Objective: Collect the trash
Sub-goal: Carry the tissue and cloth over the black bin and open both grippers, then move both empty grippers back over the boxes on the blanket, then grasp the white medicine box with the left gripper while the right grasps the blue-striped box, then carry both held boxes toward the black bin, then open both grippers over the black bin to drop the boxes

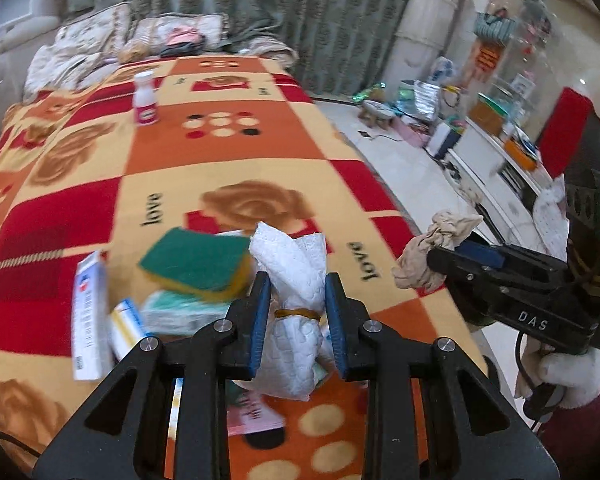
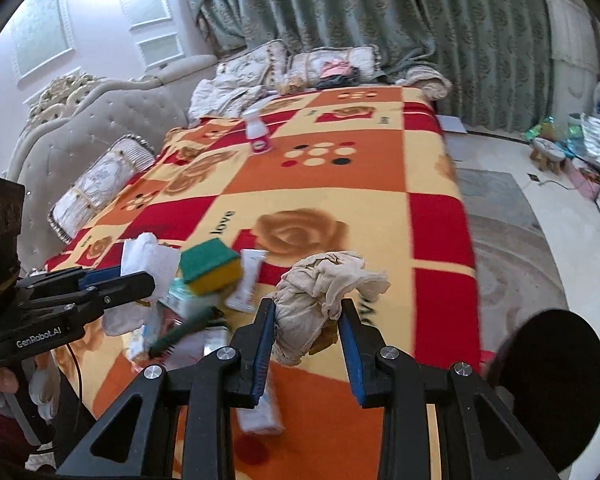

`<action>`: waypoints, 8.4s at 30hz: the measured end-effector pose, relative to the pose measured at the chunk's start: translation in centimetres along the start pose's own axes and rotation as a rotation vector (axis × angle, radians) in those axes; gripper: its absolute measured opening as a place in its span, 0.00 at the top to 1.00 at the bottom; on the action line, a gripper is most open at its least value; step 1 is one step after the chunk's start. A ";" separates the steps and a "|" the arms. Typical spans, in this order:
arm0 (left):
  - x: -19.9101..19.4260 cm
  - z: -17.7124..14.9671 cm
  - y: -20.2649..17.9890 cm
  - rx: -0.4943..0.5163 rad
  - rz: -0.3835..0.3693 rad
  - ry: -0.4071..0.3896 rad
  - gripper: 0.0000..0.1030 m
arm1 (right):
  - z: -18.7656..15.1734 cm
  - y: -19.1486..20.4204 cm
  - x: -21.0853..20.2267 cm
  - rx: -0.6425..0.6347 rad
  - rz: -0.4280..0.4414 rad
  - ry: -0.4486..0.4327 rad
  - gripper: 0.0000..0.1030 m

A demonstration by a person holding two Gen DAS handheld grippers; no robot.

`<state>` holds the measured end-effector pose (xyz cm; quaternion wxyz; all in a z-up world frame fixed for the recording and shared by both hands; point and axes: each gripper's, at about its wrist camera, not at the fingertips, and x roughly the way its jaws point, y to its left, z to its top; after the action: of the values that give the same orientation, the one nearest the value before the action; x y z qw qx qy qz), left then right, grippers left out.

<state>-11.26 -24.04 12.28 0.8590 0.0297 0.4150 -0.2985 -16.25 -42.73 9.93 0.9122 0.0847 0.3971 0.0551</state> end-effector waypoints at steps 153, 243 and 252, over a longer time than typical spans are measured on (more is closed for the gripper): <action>3.2 -5.1 18.9 -0.367 0.216 0.143 0.44 | -5.1 4.9 6.9 -0.067 -0.022 0.240 0.48; 10.6 0.8 -18.6 0.156 -0.162 0.179 0.57 | -7.8 -16.3 -5.0 0.234 -0.297 0.050 0.73; 12.9 1.0 -21.0 0.153 -0.206 0.203 0.57 | -8.9 -19.1 -4.9 0.292 -0.310 0.067 0.73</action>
<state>-15.70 -47.90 7.64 0.7728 0.0823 0.4764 -0.4112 -25.48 -61.26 3.66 0.8740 0.1521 0.4394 -0.1411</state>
